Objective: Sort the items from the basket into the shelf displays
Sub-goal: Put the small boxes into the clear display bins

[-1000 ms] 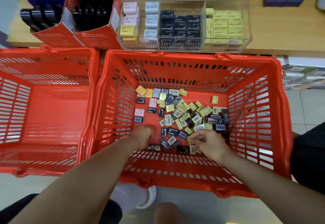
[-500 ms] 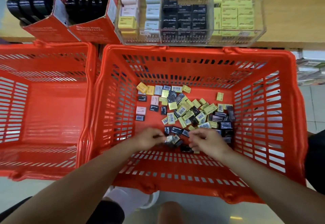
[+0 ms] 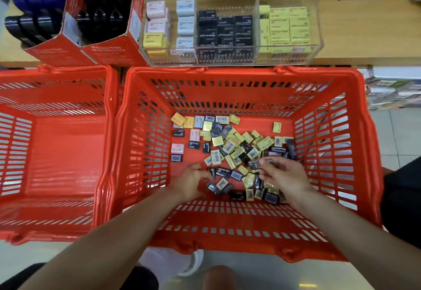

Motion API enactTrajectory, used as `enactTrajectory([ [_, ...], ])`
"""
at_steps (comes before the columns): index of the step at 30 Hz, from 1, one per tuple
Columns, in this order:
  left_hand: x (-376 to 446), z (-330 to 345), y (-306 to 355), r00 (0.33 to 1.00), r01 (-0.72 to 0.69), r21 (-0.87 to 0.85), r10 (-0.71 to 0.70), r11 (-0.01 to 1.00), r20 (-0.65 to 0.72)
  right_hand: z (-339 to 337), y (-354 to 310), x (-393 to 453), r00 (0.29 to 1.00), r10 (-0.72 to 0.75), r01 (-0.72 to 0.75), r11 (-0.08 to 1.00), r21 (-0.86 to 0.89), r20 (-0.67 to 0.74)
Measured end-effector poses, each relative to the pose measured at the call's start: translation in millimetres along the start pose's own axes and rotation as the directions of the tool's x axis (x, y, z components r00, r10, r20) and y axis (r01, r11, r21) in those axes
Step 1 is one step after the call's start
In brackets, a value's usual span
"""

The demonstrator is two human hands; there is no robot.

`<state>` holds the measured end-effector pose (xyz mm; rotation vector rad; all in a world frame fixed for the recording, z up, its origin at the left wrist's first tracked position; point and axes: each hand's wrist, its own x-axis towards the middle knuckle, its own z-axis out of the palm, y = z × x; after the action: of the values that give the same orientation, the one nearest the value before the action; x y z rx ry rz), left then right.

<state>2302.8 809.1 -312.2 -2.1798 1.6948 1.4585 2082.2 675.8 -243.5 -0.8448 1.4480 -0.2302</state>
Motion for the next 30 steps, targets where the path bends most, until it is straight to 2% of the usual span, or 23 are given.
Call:
enactTrajectory([
  [3,12.0,10.0,0.9,0.998,-0.055,0.093,0.054,0.994,0.019,-10.8,3.4,-0.1,1.000,0.003,-0.003,1.000,0.016,0.002],
  [6,19.5,16.7,-2.7,0.985,-0.146,0.227,0.163,0.963,-0.057,-19.4,7.2,3.6,1.000,0.001,-0.001,1.000,-0.006,-0.002],
  [8,21.4,19.1,-6.6,0.976,-0.175,0.249,0.201,0.952,-0.080,-22.4,9.5,6.4,1.000,0.008,-0.008,1.000,0.000,-0.018],
  [11,16.3,15.3,-3.8,0.990,-0.117,0.025,0.119,0.993,-0.077,-22.0,12.7,8.2,0.997,0.067,-0.066,0.997,0.026,-0.034],
  [14,3.1,-1.4,6.5,0.997,0.007,-0.262,-0.027,0.965,-0.073,-15.4,12.2,0.9,0.989,0.138,-0.133,0.986,0.095,-0.048],
  [16,-6.7,-17.4,19.5,0.988,0.047,-0.489,-0.114,0.871,-0.106,-8.7,6.3,-10.5,0.985,0.170,-0.162,0.973,0.163,-0.039],
  [19,-24.0,-45.1,49.7,0.946,-0.010,-0.726,-0.229,0.688,-0.229,1.4,-8.3,-32.5,0.987,0.157,-0.161,0.950,0.267,0.036],
  [22,-48.2,-78.2,85.6,0.915,-0.117,-0.825,-0.264,0.552,-0.307,6.4,-33.8,-59.1,0.992,0.097,-0.117,0.943,0.312,0.079],
  [27,-106.8,-132.5,138.8,0.914,-0.260,-0.838,-0.158,0.480,-0.374,-6.4,-86.4,-104.7,0.990,-0.064,0.031,0.968,0.249,0.124],
  [30,-138.7,-160.1,161.6,0.923,-0.305,-0.872,-0.106,0.382,-0.369,-19.5,-120.7,-130.6,0.959,-0.097,0.013,0.954,0.300,0.267],
])
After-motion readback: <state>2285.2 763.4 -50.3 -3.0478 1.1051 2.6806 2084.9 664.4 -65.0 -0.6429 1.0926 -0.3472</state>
